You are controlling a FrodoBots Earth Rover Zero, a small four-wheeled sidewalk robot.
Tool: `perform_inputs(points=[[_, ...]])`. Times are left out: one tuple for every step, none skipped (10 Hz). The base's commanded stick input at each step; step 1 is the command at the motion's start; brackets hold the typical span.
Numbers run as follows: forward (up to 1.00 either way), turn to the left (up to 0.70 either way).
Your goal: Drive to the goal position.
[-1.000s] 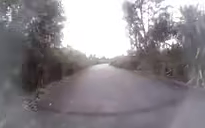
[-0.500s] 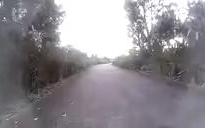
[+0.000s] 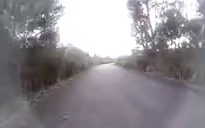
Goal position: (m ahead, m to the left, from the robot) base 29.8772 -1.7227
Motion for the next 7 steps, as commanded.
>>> perform_inputs(points=[[0.85, 0.0], [0.85, 0.0], [0.85, 0.0], [0.85, 0.0], [0.85, -0.34], [0.85, -0.34], [0.85, -0.34]])
